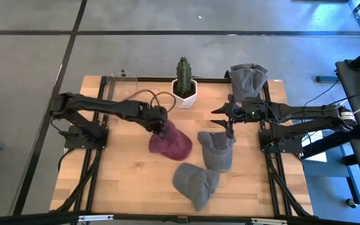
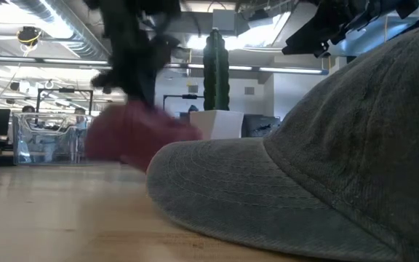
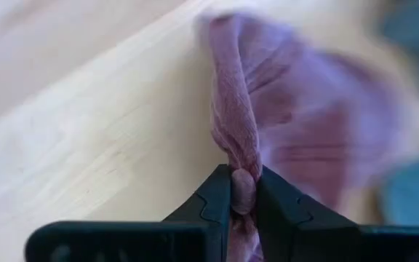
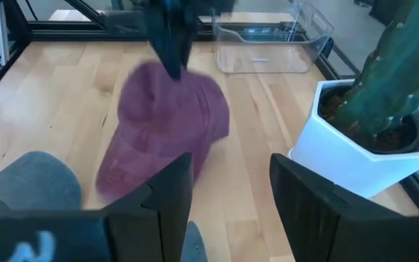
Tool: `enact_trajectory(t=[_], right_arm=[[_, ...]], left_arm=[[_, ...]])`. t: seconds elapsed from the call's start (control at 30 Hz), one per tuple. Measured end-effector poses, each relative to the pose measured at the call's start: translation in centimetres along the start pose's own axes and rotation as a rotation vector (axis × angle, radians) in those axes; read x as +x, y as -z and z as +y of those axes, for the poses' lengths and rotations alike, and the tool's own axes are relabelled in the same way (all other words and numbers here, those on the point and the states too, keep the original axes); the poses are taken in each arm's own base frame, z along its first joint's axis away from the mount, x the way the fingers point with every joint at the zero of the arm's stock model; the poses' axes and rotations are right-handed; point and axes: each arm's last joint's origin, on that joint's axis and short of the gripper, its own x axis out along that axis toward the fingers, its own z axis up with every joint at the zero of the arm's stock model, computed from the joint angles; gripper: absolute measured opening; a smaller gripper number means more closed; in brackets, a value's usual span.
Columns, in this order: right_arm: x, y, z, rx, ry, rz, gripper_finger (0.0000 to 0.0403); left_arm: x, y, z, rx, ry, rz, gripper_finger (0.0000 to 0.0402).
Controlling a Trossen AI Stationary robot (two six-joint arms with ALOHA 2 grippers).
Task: Pick & Place hat
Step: Put the red cap into the left transparent bin
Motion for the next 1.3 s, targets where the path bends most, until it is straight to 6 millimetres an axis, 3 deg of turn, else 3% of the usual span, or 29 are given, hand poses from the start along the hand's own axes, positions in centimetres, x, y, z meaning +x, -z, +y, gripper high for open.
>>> enact_trajectory(t=[0.27,0.43,0.77,0.93,1.07,1.3], right_arm=[[0.0,-0.2,0.0,-0.046,0.002,-0.016,0.0184],[0.0,-0.2,0.0,-0.049,0.002,-0.016,0.0184],[0.0,-0.4,0.0,-0.047,0.003,-0.042,0.0184],[0.0,-0.6,0.0,-0.046,0.005,-0.060,0.0184],[0.0,-0.6,0.0,-0.042,0.004,-0.062,0.0184],[0.0,-0.7,0.0,-0.040,0.004,-0.070,0.0184]], left_arm=[[-8.6,-1.0,-1.0,0.267,0.149,-0.059,0.0037],[-12.6,-1.5,-1.4,0.440,0.186,-0.086,0.0037],[-20.3,-2.0,-0.5,0.742,-0.016,-0.241,0.0037],[-22.4,-2.1,0.1,0.915,-0.158,-0.317,0.0037],[-23.0,-2.1,0.7,1.063,-0.310,-0.320,0.0037],[-23.1,-2.6,2.3,1.026,-0.528,-0.285,0.0038]])
